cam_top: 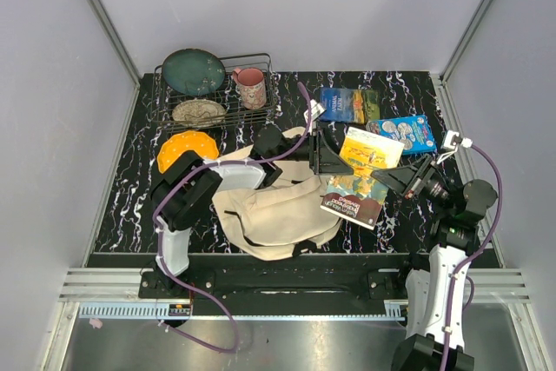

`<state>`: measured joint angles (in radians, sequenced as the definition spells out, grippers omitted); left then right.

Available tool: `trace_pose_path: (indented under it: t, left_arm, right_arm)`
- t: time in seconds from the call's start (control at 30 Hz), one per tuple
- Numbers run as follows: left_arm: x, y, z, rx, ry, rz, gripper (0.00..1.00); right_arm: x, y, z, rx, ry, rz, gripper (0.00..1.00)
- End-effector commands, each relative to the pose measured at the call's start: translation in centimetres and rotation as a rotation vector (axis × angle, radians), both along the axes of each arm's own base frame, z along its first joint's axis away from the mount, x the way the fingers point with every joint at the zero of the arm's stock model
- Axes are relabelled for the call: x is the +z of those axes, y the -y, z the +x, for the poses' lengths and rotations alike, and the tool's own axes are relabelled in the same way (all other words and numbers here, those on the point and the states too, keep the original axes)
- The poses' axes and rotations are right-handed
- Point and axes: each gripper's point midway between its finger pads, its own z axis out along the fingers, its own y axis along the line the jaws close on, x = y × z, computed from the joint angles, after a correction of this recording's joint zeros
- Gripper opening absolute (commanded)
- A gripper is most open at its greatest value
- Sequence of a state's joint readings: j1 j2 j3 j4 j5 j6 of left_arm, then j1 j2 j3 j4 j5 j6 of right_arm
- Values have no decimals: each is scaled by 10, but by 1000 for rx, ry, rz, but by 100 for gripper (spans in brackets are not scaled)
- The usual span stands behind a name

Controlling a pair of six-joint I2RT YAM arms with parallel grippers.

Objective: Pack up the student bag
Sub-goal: Pick up the book from the center of the board.

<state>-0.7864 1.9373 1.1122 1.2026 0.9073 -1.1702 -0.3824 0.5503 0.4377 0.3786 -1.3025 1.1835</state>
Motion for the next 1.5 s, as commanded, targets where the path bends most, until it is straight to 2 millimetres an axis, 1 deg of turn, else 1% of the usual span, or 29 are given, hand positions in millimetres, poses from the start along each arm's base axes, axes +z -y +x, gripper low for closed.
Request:
trace_pose_path:
  t: [0.0, 0.07, 0.13, 0.2, 0.3, 0.33, 0.47, 0.5, 0.53, 0.57, 0.63, 0.67, 0.7, 0.73, 0.77, 0.8, 0.83, 0.87, 0.9, 0.93, 1.0, 1.07, 1.13, 1.17, 1.2, 1.23, 1.33, 1.43, 1.47]
  left_arm:
    - [61, -15, -22, -77, 184, -209, 99]
    - [64, -16, -24, -84, 191, -214, 98]
    - [68, -18, -27, -98, 204, -220, 84]
    - [70, -19, -29, -108, 203, -220, 66]
    - [73, -21, -32, -112, 209, -223, 13]
    - [75, -22, -32, -110, 208, -226, 0]
    - [77, -25, -33, -103, 211, -226, 0]
    - [74, -26, -32, -92, 201, -217, 0]
    - [73, -26, -29, -68, 203, -213, 0]
    - [77, -30, -29, -50, 213, -214, 0]
    - [67, -28, -17, 15, 194, -162, 0]
    - [74, -32, -16, 46, 206, -158, 0]
    - [66, -33, -9, 85, 190, -125, 0]
    - [55, -31, 8, 169, 161, -60, 0]
    - [64, -36, 12, 218, 172, -53, 0]
    - [58, -38, 18, 264, 156, -22, 0]
    - [48, -40, 35, 357, 121, 39, 0]
    - [57, -46, 38, 398, 127, 37, 0]
    - [56, -49, 42, 431, 115, 48, 0]
    - [56, -53, 51, 493, 83, 61, 0]
    - [67, -60, 57, 536, 66, 36, 0]
    - [80, -68, 66, 596, 23, -11, 0]
    - [86, -75, 72, 632, -14, -44, 0]
    - [91, -80, 80, 671, -26, -59, 0]
    - [93, -82, 81, 683, -34, -67, 0]
    - [93, -85, 85, 703, -59, -68, 0]
    - [98, -92, 92, 758, -107, -104, 0]
    - [101, -98, 94, 788, -154, -144, 0]
    - [102, -100, 95, 794, -164, -155, 0]
  right_arm:
    - [16, -2, -3, 4, 77, -21, 0]
    - [13, -2, -1, 4, 61, -16, 0]
    - [10, -1, 3, -5, 58, -23, 0]
    - [6, 1, 7, -26, 40, -31, 0]
    - [-2, 5, 13, -53, 1, -44, 0]
    - [-4, 5, 15, -54, -10, -42, 0]
    - [-11, 8, 20, -74, -49, -36, 0]
    - [-15, 9, 22, -84, -42, -56, 0]
    - [-15, 11, 25, -96, -48, -67, 2]
    - [-25, 14, 27, -123, -118, -59, 4]
    - [-31, 16, 31, -138, -129, -87, 11]
    - [-36, 18, 33, -149, -152, -87, 17]
    - [-37, 19, 34, -156, -159, -87, 24]
    - [-40, 20, 36, -168, -168, -85, 38]
    - [-42, 22, 39, -192, -178, -85, 52]
    - [-43, 23, 40, -201, -186, -80, 54]
    - [-46, 24, 40, -207, -196, -75, 59]
    - [-45, 25, 42, -222, -187, -75, 66]
    - [-46, 26, 43, -230, -200, -63, 78]
    - [-47, 26, 43, -235, -203, -58, 81]
    - [-45, 28, 46, -259, -201, -44, 90]
    - [-46, 30, 48, -287, -207, -38, 92]
    - [-46, 29, 47, -288, -210, -22, 94]
    - [-41, 27, 47, -283, -180, -18, 95]
    - [-34, 26, 44, -278, -161, 2, 96]
    - [-33, 22, 42, -262, -151, 12, 97]
    - [-15, 13, 35, -221, -77, 32, 100]
    - [-16, 6, 37, -218, -97, 22, 100]
    - [-18, 0, 38, -207, -99, 19, 100]
